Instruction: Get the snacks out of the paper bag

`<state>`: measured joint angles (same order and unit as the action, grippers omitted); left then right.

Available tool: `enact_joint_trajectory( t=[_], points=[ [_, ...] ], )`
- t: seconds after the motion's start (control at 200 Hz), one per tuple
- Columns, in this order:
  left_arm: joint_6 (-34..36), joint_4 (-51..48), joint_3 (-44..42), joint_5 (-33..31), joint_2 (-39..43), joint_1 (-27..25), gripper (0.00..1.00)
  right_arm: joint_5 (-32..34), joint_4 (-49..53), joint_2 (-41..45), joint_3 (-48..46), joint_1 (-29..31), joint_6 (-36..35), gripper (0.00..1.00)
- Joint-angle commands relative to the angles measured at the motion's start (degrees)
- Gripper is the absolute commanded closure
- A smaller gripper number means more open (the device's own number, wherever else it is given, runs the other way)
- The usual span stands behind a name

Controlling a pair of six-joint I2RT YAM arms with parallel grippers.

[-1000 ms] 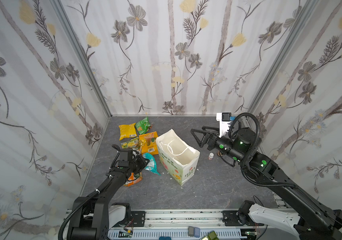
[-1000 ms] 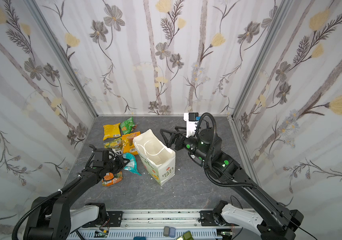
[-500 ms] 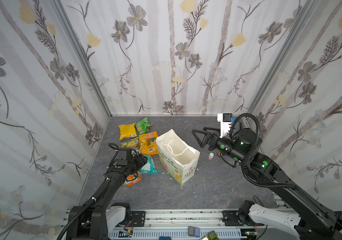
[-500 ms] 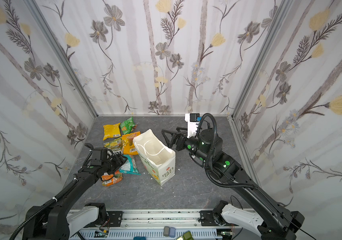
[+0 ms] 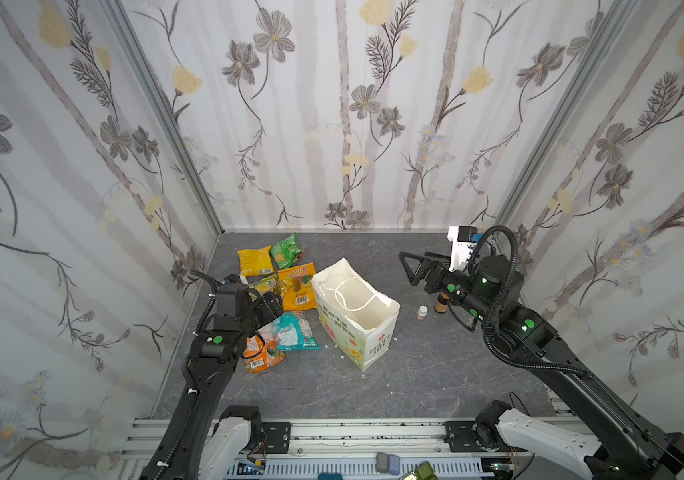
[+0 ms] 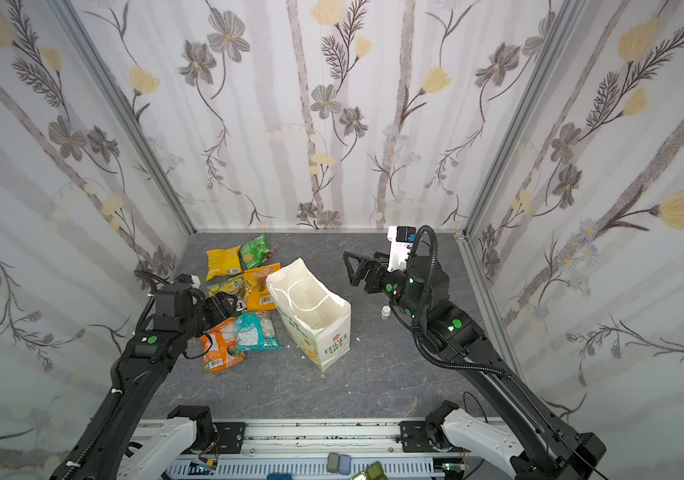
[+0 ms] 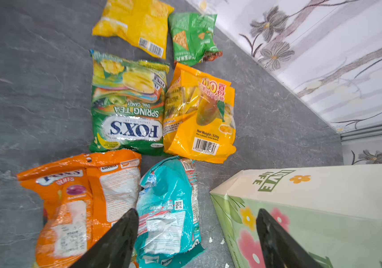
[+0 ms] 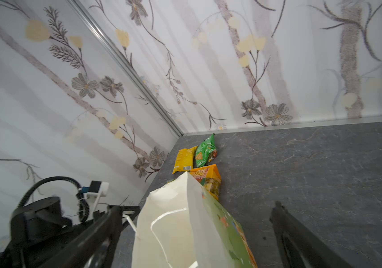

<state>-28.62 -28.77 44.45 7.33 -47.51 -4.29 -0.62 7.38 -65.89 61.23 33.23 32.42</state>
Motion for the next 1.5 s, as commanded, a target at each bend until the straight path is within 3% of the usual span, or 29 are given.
enact_joint_trajectory(
  t=[0.0, 0.24, 0.345, 0.5, 0.66, 0.754, 0.919, 0.979, 1.119, 1.214, 1.264, 1.349, 1.409, 1.494],
  points=[
    [4.28, -0.5, 0.1, -6.68, 2.69, 0.03, 0.16, 2.73, -2.66, 0.06, -3.2, -4.4, -0.6, 0.01],
    [6.88, 9.82, -7.75, -24.32, 5.54, 0.08, 0.08, 8.12, -10.01, -0.08, -14.25, -18.12, -2.82, 0.01],
    [9.81, 16.94, -12.53, -28.06, 5.06, 0.08, 0.0, 10.14, -15.13, -0.71, -20.46, -24.84, -3.24, 0.0],
    [10.96, 25.46, -18.75, -32.94, 3.37, 0.16, 0.0, 11.55, -25.37, -2.41, -29.57, -33.25, -4.62, 0.01],
    [18.42, 40.22, -26.47, -32.48, 0.41, 0.1, 0.0, 18.26, -37.42, -6.05, -36.84, -36.29, -9.91, 0.0],
    [20.94, 46.83, -28.75, -32.44, -2.33, 0.42, 0.0, 17.62, -41.0, -8.95, -36.48, -37.63, -14.16, 0.0],
    [22.13, 63.14, -31.7, -26.21, -11.01, 1.09, 0.0, 16.39, -66.79, -15.91, -44.18, -37.21, -20.28, 0.0],
    [22.87, 67.71, -31.59, -24.41, -15.33, 1.13, 0.0, 16.05, -60.64, -14.82, -42.33, -36.82, -20.33, 0.0],
    [24.63, 80.1, -31.27, -20.08, -25.19, 1.56, 0.0, 13.67, -73.2, -13.16, -49.63, -34.56, -24.36, 0.0],
    [27.25, 83.26, -29.02, -17.87, -30.81, 1.82, 0.0, 10.76, -84.03, -17.55, -53.38, -33.08, -27.61, 0.0],
    [27.28, 86.33, -28.63, -17.64, -34.06, 2.29, 0.0, 10.52, -96.02, -21.81, -55.58, -32.96, -28.28, 0.0],
    [26.66, 91.2, -28.76, -15.66, -40.06, 3.18, 0.0, 10.73, -83.39, -17.84, -52.48, -33.05, -27.69, 0.0],
    [27.73, 96.16, -28.2, -14.66, -43.94, 3.23, 0.0, 10.65, -86.49, -20.11, -52.31, -32.58, -28.62, 0.0],
    [26.27, 83.4, -23.21, -17.49, -42.6, 3.28, 0.0, 10.79, -85.31, -19.72, -51.76, -32.21, -29.01, 0.0]
  ],
)
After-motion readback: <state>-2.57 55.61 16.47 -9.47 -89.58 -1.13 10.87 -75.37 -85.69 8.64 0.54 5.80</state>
